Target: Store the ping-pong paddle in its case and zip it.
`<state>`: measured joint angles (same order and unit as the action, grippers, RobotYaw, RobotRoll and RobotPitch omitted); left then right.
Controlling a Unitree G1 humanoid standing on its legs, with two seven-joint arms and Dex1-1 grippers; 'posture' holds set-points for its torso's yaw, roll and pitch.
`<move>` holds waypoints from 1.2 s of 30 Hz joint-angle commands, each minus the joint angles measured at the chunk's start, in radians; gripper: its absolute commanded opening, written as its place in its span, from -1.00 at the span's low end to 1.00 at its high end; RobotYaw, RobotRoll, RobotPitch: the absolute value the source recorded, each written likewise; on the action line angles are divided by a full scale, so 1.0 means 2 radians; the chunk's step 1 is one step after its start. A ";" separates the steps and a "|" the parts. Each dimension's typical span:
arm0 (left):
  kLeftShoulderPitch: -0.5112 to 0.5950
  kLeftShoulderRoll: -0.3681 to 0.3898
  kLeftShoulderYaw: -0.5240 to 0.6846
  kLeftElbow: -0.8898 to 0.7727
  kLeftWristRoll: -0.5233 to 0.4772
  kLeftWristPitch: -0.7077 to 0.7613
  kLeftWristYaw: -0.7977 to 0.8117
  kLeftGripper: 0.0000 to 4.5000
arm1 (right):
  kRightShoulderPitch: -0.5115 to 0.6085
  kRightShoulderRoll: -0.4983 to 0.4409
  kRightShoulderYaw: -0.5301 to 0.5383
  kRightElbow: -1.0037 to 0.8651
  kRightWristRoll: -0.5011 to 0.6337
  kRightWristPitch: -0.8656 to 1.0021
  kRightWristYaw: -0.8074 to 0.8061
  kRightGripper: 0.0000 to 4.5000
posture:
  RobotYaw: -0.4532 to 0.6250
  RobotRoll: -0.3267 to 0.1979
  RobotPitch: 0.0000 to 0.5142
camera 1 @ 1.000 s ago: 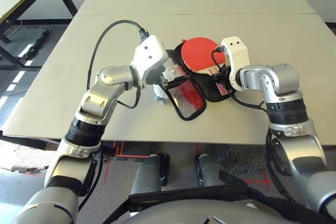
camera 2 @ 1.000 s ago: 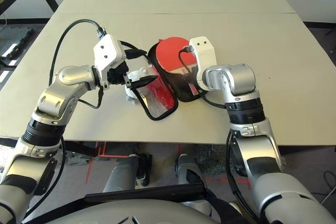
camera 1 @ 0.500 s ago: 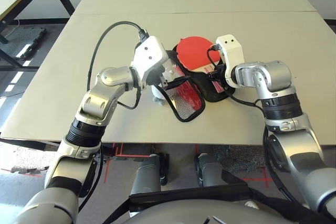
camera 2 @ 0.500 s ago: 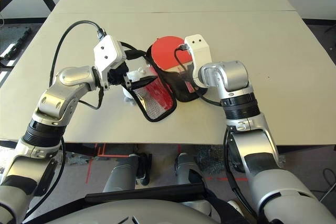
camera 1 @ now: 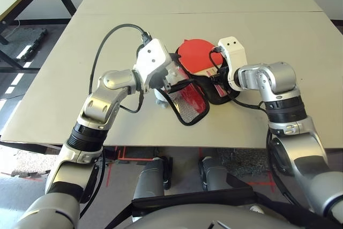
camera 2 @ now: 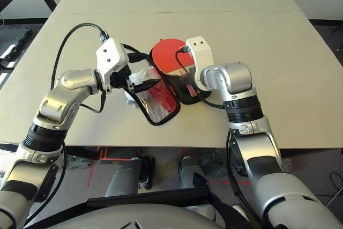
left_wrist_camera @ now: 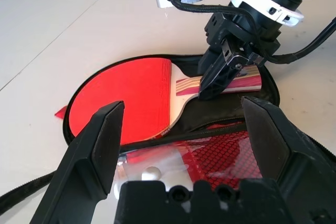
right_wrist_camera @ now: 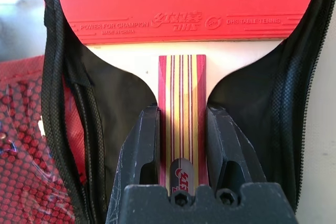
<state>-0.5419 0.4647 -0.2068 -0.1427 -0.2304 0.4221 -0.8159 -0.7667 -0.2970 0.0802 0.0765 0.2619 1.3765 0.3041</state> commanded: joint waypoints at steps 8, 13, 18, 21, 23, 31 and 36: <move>0.004 -0.003 -0.010 -0.002 0.008 -0.001 -0.002 1.00 | 0.017 -0.002 -0.010 -0.018 0.003 0.017 0.000 -0.19 | -0.20 0.25 -0.38; -0.002 0.004 0.006 -0.017 -0.005 0.014 -0.004 1.00 | 0.011 -0.024 -0.024 -0.032 0.020 0.025 0.024 0.57 | -0.19 0.25 -0.37; -0.036 0.040 0.046 -0.056 -0.039 0.061 -0.016 1.00 | 0.015 -0.069 -0.026 -0.068 0.044 0.022 0.061 0.99 | -0.16 0.25 -0.37; -0.055 0.098 0.085 -0.068 -0.061 0.079 -0.045 1.00 | 0.028 -0.105 -0.029 -0.079 0.056 -0.011 0.093 0.99 | -0.15 0.25 -0.38; -0.054 0.134 0.102 -0.060 -0.064 0.079 -0.059 1.00 | 0.034 -0.116 -0.035 -0.070 0.054 -0.033 0.097 0.99 | -0.15 0.25 -0.38; 0.011 0.222 0.127 -0.015 -0.044 0.033 -0.099 1.00 | 0.048 -0.147 -0.058 -0.050 0.069 -0.088 0.139 0.99 | -0.12 0.25 -0.39; 0.039 0.210 0.103 -0.008 -0.025 0.010 -0.095 1.00 | 0.050 -0.175 -0.062 -0.039 0.078 -0.105 0.172 0.99 | -0.13 0.25 -0.40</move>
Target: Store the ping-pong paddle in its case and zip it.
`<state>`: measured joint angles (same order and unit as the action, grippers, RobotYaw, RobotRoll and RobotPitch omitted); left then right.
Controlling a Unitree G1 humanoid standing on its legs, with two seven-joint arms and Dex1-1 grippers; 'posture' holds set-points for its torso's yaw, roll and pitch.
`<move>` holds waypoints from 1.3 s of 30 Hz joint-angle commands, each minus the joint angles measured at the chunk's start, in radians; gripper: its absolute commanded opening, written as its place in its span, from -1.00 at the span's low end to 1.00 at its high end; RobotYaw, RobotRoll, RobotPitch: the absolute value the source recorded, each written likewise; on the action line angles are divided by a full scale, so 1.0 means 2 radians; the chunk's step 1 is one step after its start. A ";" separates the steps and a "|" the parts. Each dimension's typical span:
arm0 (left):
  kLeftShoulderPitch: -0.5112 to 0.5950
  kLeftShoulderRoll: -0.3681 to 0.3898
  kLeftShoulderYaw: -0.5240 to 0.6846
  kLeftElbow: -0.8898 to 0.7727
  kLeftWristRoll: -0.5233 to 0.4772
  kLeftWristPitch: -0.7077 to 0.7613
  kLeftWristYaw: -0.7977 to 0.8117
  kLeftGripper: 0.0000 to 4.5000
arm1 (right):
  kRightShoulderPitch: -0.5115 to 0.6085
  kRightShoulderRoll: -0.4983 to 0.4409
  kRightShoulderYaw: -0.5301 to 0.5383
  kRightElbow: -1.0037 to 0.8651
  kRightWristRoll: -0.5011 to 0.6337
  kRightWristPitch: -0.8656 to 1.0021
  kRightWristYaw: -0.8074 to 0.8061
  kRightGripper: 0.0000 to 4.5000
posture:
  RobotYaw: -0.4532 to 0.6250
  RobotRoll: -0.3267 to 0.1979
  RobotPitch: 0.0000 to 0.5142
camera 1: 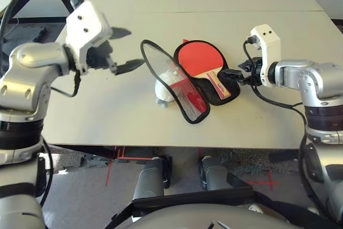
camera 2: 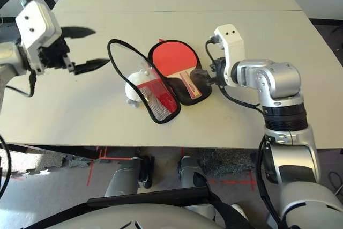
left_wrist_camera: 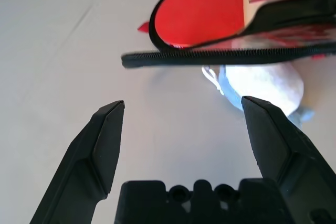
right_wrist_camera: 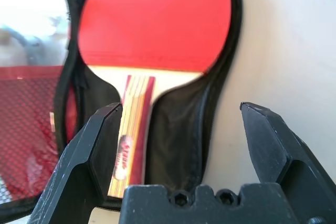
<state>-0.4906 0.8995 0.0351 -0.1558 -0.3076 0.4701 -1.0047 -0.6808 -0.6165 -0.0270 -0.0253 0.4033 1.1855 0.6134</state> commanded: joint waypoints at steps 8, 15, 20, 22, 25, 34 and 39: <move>-0.014 -0.064 -0.074 -0.030 0.015 0.009 0.001 1.00 | 0.013 -0.059 -0.013 0.032 0.017 -0.012 0.053 0.99 | -0.16 0.25 -0.41; -0.079 -0.148 -0.133 -0.050 -0.004 0.047 0.002 1.00 | 0.032 -0.090 -0.037 0.062 0.017 -0.065 0.082 0.99 | -0.21 0.25 -0.44; -0.095 -0.245 -0.182 -0.044 0.019 0.040 0.045 1.00 | 0.042 -0.107 -0.059 0.090 0.023 -0.113 0.106 0.99 | -0.25 0.25 -0.46; -0.091 -0.290 -0.206 -0.016 0.040 0.025 0.078 1.00 | 0.046 -0.115 -0.067 0.101 0.034 -0.121 0.129 0.99 | -0.26 0.25 -0.46; -0.081 -0.334 -0.237 0.037 0.081 -0.007 0.115 1.00 | 0.046 -0.122 -0.081 0.127 0.045 -0.129 0.154 0.99 | -0.28 0.25 -0.46; -0.076 -0.278 -0.215 0.074 0.120 -0.056 0.105 1.00 | 0.040 -0.147 -0.075 0.198 0.064 -0.123 0.236 0.99 | -0.27 0.25 -0.46; -0.066 -0.248 -0.198 0.063 0.120 -0.053 0.095 1.00 | 0.050 -0.131 -0.053 0.200 0.057 -0.117 0.239 0.99 | -0.25 0.25 -0.47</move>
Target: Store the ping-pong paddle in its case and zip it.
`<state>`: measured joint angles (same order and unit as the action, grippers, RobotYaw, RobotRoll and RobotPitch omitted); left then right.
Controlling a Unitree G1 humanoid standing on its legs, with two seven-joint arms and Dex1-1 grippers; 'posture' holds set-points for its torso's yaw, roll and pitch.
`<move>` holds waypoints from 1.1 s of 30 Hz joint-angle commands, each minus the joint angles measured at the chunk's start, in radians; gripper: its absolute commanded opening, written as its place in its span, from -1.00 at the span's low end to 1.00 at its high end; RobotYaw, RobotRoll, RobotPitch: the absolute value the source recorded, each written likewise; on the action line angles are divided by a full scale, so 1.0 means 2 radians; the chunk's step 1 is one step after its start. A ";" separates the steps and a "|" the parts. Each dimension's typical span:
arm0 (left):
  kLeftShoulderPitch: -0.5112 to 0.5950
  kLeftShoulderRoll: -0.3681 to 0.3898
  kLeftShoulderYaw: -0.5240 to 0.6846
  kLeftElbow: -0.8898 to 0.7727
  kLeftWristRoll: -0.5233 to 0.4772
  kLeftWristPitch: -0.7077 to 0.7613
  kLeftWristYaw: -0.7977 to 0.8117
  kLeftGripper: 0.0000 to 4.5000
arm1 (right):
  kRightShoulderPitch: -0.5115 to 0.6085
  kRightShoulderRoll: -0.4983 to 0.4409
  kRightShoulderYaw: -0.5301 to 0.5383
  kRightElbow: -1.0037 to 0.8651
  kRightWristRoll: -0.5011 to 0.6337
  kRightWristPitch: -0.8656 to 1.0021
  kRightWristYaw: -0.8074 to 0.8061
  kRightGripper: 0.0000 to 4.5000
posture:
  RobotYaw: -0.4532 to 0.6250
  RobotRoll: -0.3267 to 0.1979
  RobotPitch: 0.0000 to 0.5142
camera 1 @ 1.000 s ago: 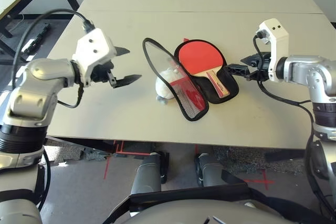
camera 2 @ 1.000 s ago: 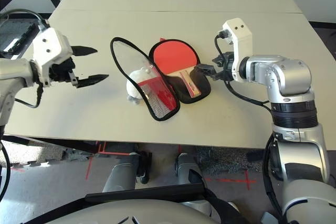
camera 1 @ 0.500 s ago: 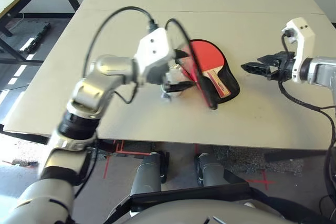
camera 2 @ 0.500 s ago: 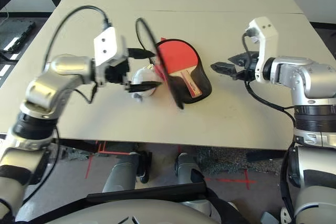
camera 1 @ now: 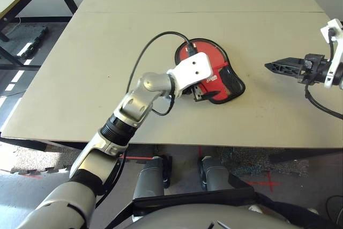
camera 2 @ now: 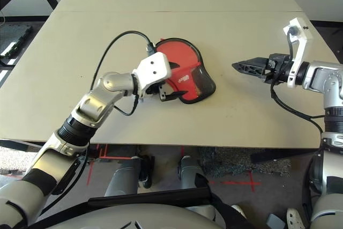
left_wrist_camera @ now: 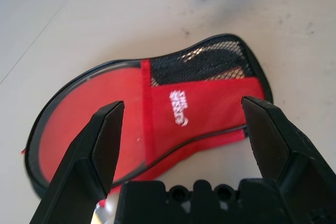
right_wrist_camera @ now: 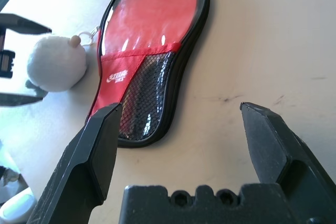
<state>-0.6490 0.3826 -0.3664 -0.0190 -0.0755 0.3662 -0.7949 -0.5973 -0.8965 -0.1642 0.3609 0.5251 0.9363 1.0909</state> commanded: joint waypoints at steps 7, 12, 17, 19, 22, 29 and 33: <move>0.032 0.031 0.013 -0.032 -0.002 0.016 -0.018 1.00 | 0.005 0.058 0.049 0.025 -0.020 0.000 -0.013 0.99 | -0.23 0.25 -0.43; 0.036 0.037 0.018 -0.038 -0.002 0.023 -0.020 1.00 | -0.001 0.088 0.064 0.040 -0.032 -0.006 -0.020 0.99 | -0.22 0.25 -0.40; 0.038 0.038 0.020 -0.044 -0.001 0.030 -0.021 1.00 | -0.008 0.119 0.068 0.054 -0.041 -0.007 -0.029 0.99 | -0.21 0.25 -0.37; 0.040 0.039 0.020 -0.046 -0.001 0.032 -0.022 1.00 | -0.007 0.126 0.069 0.055 -0.043 -0.009 -0.029 0.99 | -0.21 0.25 -0.35; 0.043 0.041 0.020 -0.049 -0.001 0.035 -0.022 1.00 | -0.006 0.137 0.071 0.052 -0.044 -0.007 -0.032 0.99 | -0.21 0.25 -0.33; 0.045 0.042 0.020 -0.052 -0.001 0.039 -0.025 1.00 | -0.004 0.156 0.072 0.046 -0.043 -0.009 -0.035 0.99 | -0.22 0.25 -0.31; 0.045 0.040 0.019 -0.051 -0.001 0.041 -0.027 1.00 | -0.005 0.165 0.076 0.042 -0.043 -0.007 -0.035 0.99 | -0.23 0.25 -0.31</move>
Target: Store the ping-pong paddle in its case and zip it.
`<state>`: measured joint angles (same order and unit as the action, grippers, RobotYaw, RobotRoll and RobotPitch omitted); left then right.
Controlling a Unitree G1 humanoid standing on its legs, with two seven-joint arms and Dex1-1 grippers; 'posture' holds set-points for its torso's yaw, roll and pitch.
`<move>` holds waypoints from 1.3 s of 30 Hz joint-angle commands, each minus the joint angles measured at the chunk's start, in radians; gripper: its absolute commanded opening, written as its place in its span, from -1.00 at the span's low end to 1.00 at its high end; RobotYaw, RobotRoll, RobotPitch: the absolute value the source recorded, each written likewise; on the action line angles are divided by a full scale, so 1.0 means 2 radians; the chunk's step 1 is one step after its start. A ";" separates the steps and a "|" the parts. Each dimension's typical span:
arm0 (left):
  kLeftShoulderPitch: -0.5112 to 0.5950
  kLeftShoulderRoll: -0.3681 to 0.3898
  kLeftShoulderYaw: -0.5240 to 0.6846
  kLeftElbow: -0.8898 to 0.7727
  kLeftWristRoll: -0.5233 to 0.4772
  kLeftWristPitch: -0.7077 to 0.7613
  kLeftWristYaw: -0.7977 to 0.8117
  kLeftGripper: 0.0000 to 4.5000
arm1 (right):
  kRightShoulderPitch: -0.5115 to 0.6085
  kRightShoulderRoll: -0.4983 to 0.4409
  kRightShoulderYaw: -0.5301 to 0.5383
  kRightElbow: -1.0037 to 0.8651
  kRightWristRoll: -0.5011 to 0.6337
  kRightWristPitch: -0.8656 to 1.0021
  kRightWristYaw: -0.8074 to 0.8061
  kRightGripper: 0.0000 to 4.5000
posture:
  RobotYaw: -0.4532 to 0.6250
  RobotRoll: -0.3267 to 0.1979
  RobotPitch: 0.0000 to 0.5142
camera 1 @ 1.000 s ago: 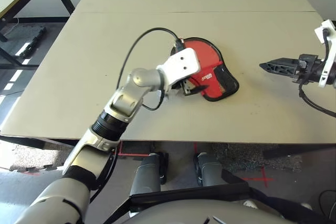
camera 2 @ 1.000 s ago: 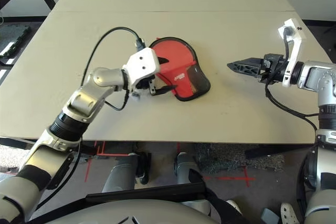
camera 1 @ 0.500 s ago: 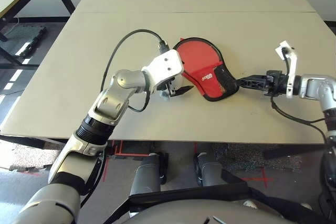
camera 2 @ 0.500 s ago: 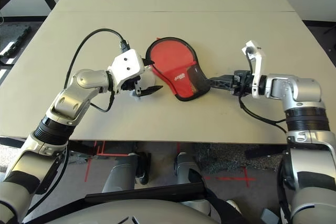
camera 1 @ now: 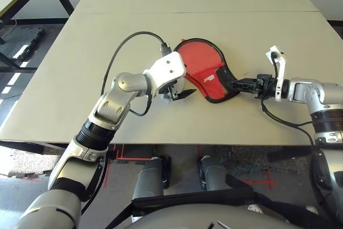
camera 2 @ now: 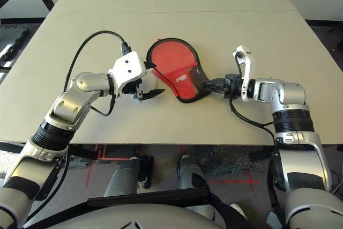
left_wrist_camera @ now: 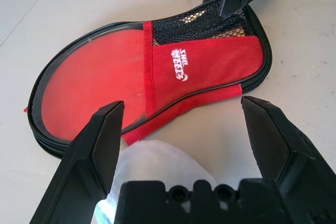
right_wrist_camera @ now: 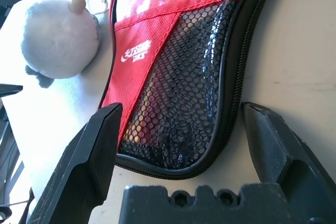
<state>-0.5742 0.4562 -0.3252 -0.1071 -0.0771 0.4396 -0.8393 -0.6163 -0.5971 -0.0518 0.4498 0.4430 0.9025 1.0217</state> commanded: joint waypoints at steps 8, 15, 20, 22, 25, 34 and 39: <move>0.008 0.000 -0.004 -0.005 0.000 0.004 -0.005 1.00 | -0.006 0.034 0.023 0.005 -0.008 0.013 -0.004 0.99 | -0.23 0.25 -0.29; 0.014 0.000 -0.005 -0.008 0.000 0.005 -0.005 1.00 | -0.007 0.034 0.014 0.013 -0.011 0.025 -0.010 0.29 | -0.23 0.25 -0.28; 0.014 -0.002 -0.005 -0.007 0.001 0.006 -0.005 1.00 | -0.004 0.031 0.012 0.009 -0.012 0.034 -0.011 -0.52 | -0.24 0.25 -0.27; 0.014 -0.002 -0.006 -0.006 0.002 0.006 -0.005 1.00 | -0.002 0.030 0.010 0.010 -0.012 0.037 -0.013 -0.83 | -0.24 0.25 -0.27; 0.014 -0.002 -0.006 -0.005 0.002 0.005 -0.005 1.00 | 0.002 0.026 0.008 0.010 -0.012 0.042 -0.016 -0.98 | -0.24 0.25 -0.27; 0.016 -0.004 -0.009 -0.001 0.005 0.001 -0.004 1.00 | 0.024 -0.005 -0.011 -0.031 0.011 0.092 -0.021 -0.98 | -0.25 0.25 -0.27; 0.016 -0.007 -0.010 0.004 0.005 -0.003 -0.002 1.00 | 0.056 -0.039 -0.024 -0.094 0.039 0.136 -0.021 -0.98 | -0.26 0.25 -0.27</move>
<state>-0.5525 0.4442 -0.3343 -0.1048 -0.0757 0.4413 -0.8410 -0.5371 -0.6488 -0.0937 0.2984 0.5058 1.1255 0.9862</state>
